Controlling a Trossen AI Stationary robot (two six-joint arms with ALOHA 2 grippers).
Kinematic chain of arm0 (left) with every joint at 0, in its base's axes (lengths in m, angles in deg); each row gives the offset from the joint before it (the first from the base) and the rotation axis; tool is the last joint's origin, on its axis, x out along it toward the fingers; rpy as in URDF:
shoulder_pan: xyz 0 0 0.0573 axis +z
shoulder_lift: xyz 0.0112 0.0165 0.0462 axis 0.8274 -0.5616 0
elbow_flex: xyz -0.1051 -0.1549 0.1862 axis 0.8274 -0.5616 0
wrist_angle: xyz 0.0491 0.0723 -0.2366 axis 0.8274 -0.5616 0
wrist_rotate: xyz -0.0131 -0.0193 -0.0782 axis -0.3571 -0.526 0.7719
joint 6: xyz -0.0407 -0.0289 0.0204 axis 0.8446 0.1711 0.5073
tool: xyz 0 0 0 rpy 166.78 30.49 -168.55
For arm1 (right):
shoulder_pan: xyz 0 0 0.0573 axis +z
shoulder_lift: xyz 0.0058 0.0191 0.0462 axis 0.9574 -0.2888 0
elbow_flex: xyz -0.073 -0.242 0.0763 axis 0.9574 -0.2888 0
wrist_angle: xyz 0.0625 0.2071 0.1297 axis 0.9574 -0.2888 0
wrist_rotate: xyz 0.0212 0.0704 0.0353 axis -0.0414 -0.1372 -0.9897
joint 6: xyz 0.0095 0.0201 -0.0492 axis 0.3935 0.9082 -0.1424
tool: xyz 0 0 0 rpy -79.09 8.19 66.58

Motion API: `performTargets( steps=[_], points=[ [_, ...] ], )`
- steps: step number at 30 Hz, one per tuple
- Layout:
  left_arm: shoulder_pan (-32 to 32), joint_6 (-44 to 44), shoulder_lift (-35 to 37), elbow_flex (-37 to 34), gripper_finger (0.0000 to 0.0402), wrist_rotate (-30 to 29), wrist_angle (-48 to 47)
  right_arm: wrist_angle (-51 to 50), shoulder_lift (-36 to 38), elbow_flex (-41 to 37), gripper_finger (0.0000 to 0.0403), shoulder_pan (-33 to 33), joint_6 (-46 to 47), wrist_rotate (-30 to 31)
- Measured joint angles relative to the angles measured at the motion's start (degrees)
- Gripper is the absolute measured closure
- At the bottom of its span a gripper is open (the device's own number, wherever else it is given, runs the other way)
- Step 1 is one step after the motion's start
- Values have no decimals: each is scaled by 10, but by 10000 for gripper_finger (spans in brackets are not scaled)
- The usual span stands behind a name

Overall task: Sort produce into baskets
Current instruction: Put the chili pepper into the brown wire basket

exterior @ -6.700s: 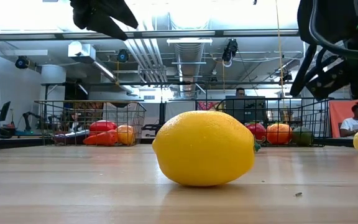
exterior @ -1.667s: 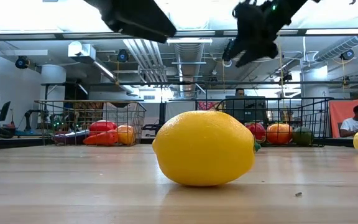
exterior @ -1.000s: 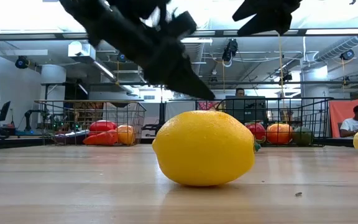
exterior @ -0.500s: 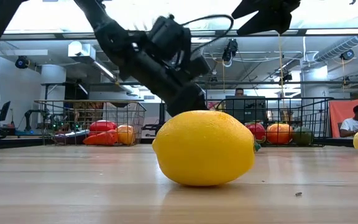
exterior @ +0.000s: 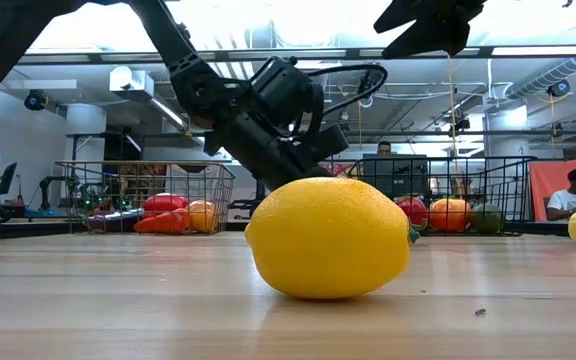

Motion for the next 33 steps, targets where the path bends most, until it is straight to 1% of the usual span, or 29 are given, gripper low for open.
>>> performTargets(
  steps=[5,10,16,19,22,28,33],
  points=[
    [1,11,-1,0,130,2,-1,0,0,-2,106,0,1,0],
    [1,25,-1,-1,190,2,-2,1,0,-6,103,0,7,0],
    [2,37,-1,-1,261,1,-2,1,0,-10,110,0,11,0],
    [2,44,-1,-1,285,0,-2,1,0,-12,109,0,11,0],
    [1,57,-1,-1,292,0,-2,1,0,-15,106,0,15,0],
    [-12,70,2,-2,284,-6,-4,1,0,-16,108,0,15,-1],
    [-30,69,28,-3,285,-4,-14,1,0,-16,110,0,16,0]
  ],
)
